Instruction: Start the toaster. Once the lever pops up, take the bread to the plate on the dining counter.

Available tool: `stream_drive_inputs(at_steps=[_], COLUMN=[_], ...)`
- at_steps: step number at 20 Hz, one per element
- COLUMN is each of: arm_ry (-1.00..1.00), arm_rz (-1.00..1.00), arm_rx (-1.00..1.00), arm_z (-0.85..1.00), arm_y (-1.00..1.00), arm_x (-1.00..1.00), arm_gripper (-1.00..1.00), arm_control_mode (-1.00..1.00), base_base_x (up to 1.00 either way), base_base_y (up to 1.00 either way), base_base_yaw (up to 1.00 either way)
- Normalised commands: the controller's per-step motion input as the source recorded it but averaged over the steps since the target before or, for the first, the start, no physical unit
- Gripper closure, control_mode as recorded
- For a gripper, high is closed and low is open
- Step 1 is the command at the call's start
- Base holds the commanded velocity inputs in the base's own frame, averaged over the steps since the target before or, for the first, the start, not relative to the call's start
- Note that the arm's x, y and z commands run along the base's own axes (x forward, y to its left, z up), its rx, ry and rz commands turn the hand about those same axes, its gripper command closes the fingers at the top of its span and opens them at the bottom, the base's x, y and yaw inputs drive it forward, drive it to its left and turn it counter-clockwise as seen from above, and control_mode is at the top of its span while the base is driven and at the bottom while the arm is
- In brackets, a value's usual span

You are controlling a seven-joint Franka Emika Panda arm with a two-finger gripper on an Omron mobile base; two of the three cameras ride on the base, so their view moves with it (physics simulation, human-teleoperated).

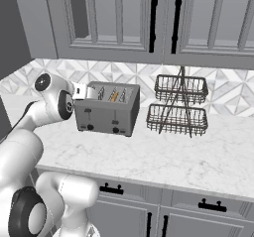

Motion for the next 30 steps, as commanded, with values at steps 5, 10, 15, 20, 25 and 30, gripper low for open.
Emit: stream_drive_inputs(at_steps=[5, 10, 15, 20, 25, 30], arm_ry=[0.0, 0.0, 0.0, 0.0, 0.0, 0.0], arm_rz=[0.0, 0.0, 0.0, 0.0, 0.0, 0.0], arm_rx=[0.0, 0.0, 0.0, 0.0, 0.0, 0.0], arm_z=[0.0, 0.0, 0.0, 0.0, 0.0, 0.0], arm_y=[0.0, 0.0, 0.0, 0.0, 0.0, 0.0], arm_x=[0.0, 0.0, 0.0, 0.0, 0.0, 0.0], arm_gripper=[-1.0, -1.0, -1.0, -1.0, -1.0, -1.0], arm_control_mode=[-1.0, -1.0, -1.0, -1.0, -1.0, -1.0], base_base_x=[0.0, 0.0, 0.0, 0.0, 0.0, 0.0], base_base_y=[0.0, 0.0, 0.0, 0.0, 0.0, 0.0], base_base_yaw=[0.0, 0.0, 0.0, 0.0, 0.0, 0.0])
